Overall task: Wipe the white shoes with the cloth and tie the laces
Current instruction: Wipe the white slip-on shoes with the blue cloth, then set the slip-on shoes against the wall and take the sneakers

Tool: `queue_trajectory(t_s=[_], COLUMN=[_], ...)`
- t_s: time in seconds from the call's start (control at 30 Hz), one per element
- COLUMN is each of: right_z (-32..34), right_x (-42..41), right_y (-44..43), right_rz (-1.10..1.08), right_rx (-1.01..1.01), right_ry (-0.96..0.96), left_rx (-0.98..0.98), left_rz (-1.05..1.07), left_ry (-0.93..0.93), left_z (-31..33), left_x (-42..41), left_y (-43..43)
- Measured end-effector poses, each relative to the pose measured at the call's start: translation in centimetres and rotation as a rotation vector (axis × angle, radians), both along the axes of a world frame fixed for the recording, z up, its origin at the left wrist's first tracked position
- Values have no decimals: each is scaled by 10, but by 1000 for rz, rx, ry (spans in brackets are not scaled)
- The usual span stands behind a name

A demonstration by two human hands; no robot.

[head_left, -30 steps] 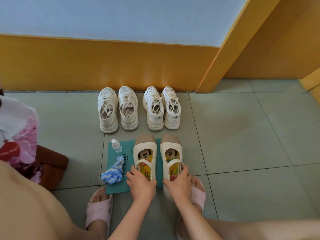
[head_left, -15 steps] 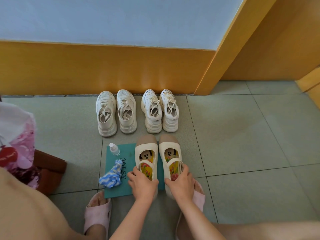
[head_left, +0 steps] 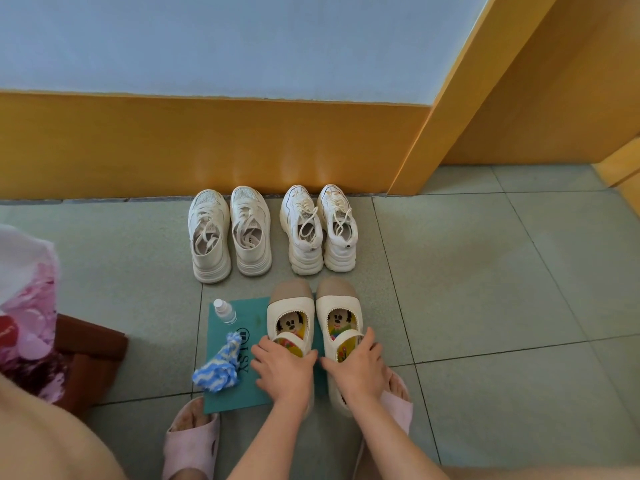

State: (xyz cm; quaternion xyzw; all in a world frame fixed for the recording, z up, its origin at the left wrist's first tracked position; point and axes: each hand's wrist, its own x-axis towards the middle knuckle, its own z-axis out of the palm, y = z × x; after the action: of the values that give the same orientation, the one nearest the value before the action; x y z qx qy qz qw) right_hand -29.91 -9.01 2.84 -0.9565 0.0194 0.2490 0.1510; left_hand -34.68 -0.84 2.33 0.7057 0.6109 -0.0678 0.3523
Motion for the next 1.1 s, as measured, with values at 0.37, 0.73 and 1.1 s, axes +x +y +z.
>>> queue_trajectory(t_s=[0.37, 0.73, 1.1], right_z=[-4, 26, 65], right_x=[7, 69, 251], right_y=[-8, -22, -36], right_rz=[-32, -94, -153], right_rx=[74, 214, 260], right_ry=[3, -57, -76], left_rx=[50, 95, 46], left_rz=[26, -44, -116], left_ry=[-54, -213, -251], left_z=[-1, 33, 50], left_x=[-4, 47, 200], left_y=[2, 16, 6])
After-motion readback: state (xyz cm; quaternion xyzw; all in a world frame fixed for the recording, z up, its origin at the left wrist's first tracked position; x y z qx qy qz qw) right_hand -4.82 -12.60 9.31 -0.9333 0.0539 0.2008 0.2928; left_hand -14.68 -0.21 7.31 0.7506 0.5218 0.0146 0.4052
